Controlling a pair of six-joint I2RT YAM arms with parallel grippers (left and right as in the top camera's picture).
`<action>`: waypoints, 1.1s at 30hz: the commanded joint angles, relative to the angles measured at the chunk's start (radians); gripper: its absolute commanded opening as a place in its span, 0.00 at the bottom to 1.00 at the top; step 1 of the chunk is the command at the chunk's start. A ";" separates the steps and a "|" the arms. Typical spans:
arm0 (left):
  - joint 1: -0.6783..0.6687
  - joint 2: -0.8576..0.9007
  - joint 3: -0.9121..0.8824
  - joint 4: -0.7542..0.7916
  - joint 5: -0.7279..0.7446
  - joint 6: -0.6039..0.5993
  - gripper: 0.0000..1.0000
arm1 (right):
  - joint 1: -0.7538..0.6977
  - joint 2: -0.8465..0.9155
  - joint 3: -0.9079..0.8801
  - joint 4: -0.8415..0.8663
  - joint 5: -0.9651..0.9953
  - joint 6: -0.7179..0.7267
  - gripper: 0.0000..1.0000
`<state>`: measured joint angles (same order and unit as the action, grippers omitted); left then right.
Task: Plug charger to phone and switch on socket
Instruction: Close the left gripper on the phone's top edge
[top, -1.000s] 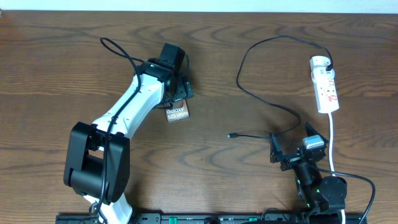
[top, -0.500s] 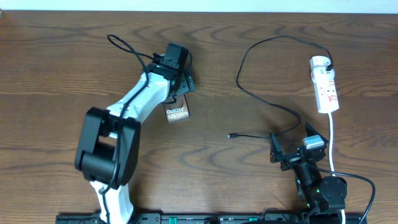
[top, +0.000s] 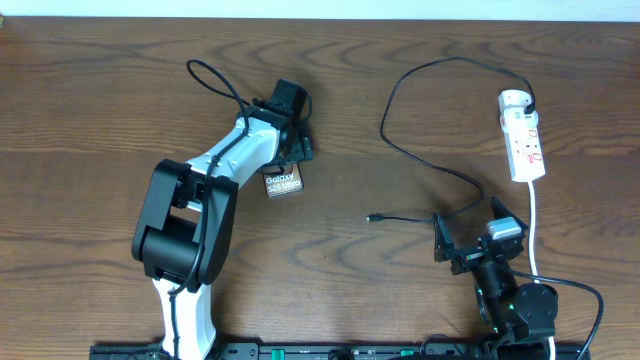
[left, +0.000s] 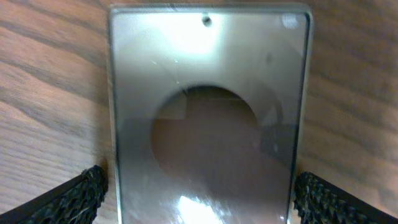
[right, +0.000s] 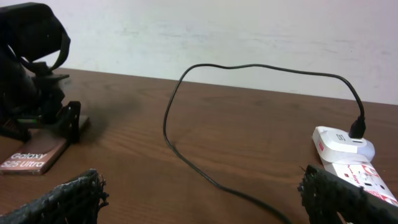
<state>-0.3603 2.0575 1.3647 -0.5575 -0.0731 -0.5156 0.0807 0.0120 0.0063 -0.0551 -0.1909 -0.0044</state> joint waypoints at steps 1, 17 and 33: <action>-0.006 0.024 -0.013 -0.035 0.079 0.021 0.98 | 0.000 -0.005 -0.001 -0.003 -0.002 0.003 0.99; -0.006 0.024 -0.013 -0.160 0.171 -0.028 0.79 | 0.000 -0.005 -0.001 -0.003 -0.002 0.003 0.99; -0.006 0.024 -0.013 -0.312 0.203 -0.027 0.86 | 0.000 -0.005 -0.001 -0.003 -0.002 0.003 0.99</action>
<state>-0.3622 2.0480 1.3743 -0.8707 0.1284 -0.5259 0.0807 0.0120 0.0063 -0.0555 -0.1909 -0.0044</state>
